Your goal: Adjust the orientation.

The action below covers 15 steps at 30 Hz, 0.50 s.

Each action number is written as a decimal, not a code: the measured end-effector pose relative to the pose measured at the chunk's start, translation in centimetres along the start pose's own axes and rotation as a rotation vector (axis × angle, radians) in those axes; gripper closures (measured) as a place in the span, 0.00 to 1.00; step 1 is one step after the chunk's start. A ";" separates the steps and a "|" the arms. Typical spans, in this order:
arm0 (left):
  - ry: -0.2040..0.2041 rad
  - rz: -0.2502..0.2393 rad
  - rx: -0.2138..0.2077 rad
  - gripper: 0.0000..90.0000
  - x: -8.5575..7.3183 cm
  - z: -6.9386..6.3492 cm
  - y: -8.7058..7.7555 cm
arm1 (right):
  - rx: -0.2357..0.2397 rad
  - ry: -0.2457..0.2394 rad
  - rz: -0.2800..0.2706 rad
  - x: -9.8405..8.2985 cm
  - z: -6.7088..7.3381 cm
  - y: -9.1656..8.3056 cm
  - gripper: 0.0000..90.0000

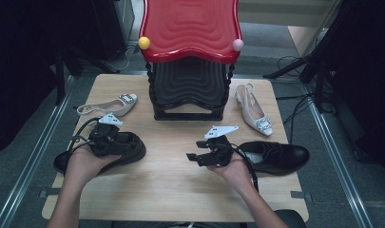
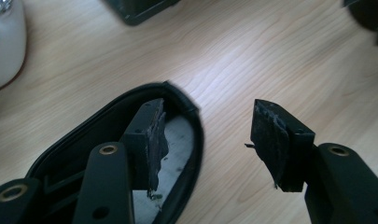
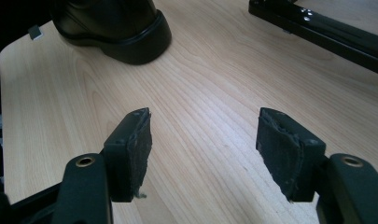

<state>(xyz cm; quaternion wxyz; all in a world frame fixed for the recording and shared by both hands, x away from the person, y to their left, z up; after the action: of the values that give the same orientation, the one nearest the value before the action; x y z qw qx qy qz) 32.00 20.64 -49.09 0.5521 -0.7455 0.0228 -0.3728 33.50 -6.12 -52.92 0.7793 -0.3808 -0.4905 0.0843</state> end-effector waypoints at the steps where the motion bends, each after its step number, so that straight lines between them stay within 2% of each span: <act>1: -0.008 0.010 -0.003 0.50 -0.1 0.2 0.2 | -0.004 0.001 0.003 0.0 0.0 0.0 0.40; 7: -0.040 0.035 -0.004 0.60 -0.3 0.9 1.5 | -0.001 0.000 0.010 -0.1 -0.1 0.1 0.42; 8: -0.050 0.051 -0.003 0.61 -0.2 0.9 1.9 | 0.006 0.004 0.016 -0.1 -0.1 0.2 0.42; 15: -0.054 0.083 -0.033 0.62 0.1 0.6 3.5 | -0.012 0.005 0.020 -0.4 -0.1 -0.2 0.40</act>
<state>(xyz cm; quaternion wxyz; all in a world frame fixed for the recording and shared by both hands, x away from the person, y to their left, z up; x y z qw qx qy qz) 33.80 19.72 -52.07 0.5551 -0.7627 0.0450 -0.3289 33.35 -6.50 -53.10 0.7774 -0.3904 -0.4852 0.0885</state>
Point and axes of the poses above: each handheld gripper's, and its own axes: y roughly forward along the jaws, x roughly out of its top, z roughly to its left, the point moved 7 cm from there along y, roughly forward along the jaws, and after that the axes turned 5 degrees about z, right-handed, at the moved point
